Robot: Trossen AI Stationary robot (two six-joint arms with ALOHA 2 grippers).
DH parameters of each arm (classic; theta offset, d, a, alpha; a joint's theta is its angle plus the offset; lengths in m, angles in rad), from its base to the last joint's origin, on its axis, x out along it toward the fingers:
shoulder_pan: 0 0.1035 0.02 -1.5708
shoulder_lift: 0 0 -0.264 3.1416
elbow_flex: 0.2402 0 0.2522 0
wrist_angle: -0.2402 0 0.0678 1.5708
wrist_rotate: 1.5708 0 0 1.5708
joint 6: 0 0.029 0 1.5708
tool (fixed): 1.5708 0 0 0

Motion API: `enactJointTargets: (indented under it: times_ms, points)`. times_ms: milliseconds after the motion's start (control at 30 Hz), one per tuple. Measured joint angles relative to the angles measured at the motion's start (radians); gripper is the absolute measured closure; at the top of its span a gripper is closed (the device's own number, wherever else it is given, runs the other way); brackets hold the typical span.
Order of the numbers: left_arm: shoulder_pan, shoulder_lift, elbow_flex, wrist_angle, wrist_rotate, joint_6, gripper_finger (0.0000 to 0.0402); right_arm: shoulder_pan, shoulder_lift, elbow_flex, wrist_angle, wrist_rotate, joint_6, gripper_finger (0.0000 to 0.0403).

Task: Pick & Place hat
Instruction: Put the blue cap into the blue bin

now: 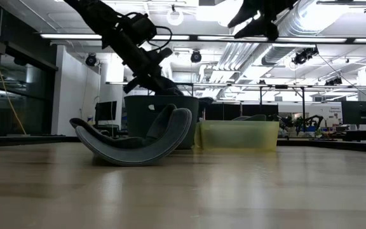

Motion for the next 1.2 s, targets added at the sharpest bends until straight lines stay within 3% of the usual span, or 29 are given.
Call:
enactJointTargets:
  times_ms: [233, 500, 1200]
  points:
    - [0.000, -0.015, -0.002, -0.217, -0.099, -0.025, 0.0402, 0.000, 0.073, 0.000, 0.002, -0.026, -0.003, 0.0192]
    - [-0.009, -0.015, -0.001, -0.250, -0.212, -0.030, 0.0401, 0.000, 0.077, 0.000, 0.031, -0.016, -0.006, 0.0192]
    - [-0.020, 0.028, 0.000, -0.324, -0.250, -0.049, 0.0377, 0.000, 0.077, 0.000, 0.036, -0.014, -0.006, 0.0192]
